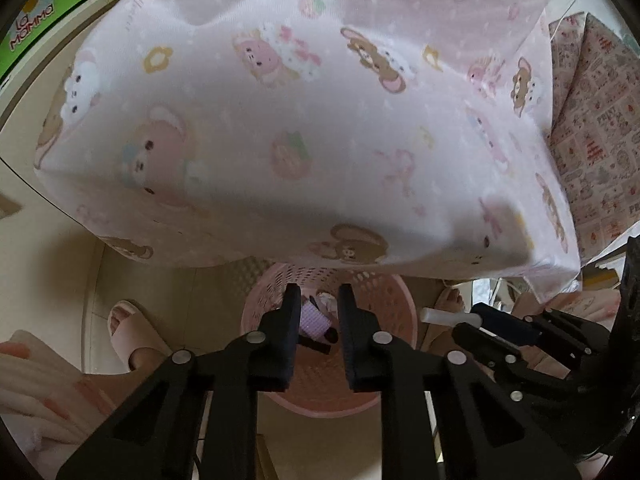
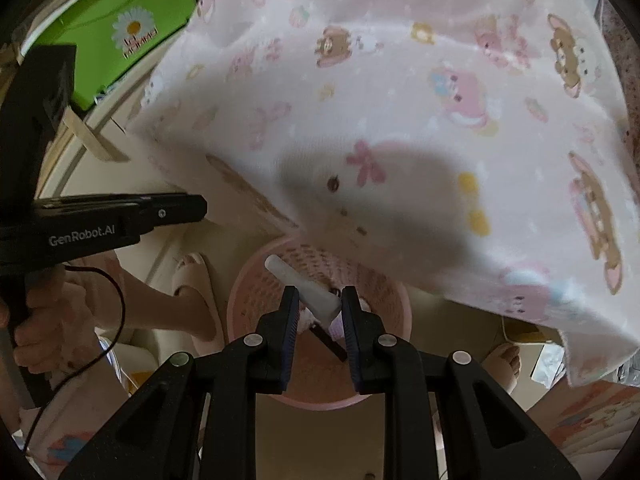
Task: Collect trash
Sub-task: 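Carry the thread spool and white stick down over the pink basket with both grippers, then open both grippers to drop the spool and stick into the basket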
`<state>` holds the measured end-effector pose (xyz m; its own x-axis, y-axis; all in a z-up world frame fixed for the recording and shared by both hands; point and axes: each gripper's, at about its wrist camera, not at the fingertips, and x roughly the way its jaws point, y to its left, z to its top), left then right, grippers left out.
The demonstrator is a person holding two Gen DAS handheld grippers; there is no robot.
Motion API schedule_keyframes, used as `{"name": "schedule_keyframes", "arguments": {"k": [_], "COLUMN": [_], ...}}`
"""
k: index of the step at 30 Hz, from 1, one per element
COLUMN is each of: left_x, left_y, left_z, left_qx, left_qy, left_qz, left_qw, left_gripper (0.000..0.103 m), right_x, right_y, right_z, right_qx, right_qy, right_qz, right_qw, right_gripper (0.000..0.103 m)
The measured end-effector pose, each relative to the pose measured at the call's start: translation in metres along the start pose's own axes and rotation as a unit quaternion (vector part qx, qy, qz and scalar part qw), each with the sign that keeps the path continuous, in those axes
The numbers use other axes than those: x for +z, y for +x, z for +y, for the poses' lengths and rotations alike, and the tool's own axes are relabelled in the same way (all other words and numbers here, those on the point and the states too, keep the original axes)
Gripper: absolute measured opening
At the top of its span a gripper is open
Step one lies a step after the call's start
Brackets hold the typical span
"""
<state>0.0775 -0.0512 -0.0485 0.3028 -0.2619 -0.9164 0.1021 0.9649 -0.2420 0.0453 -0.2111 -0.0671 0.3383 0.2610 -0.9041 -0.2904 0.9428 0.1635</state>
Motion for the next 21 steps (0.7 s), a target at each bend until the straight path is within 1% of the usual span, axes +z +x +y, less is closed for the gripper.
{"name": "schedule_keyframes", "arguments": {"k": [5,7,16,21], "left_x": [-0.005,-0.007,-0.006,-0.009], "left_y": [0.021,0.032,0.085,0.099], "left_z": [0.0,0.003,0.021,0.022], "left_qx": [0.019,0.026,0.043,0.061], "left_qy": [-0.002,-0.009,-0.049,-0.042], "left_qz": [0.03,0.046,0.126,0.142], "left_qw": [0.9994,0.9985,0.9899,0.987], "left_gripper": [0.016,0.016,0.016,0.016], "right_x": [-0.005,-0.007,-0.014,-0.014], "right_y": [0.023,0.035,0.073,0.086], "right_z": [0.001,0.004,0.007,0.007], "right_qx": [-0.017,-0.033,-0.062,-0.071], "right_qy": [0.002,-0.002,-0.009,-0.016], "right_qz": [0.03,0.042,0.086,0.096], "right_qw": [0.999,0.999,0.994,0.993], "right_gripper": [0.023,0.023,0.023,0.023]}}
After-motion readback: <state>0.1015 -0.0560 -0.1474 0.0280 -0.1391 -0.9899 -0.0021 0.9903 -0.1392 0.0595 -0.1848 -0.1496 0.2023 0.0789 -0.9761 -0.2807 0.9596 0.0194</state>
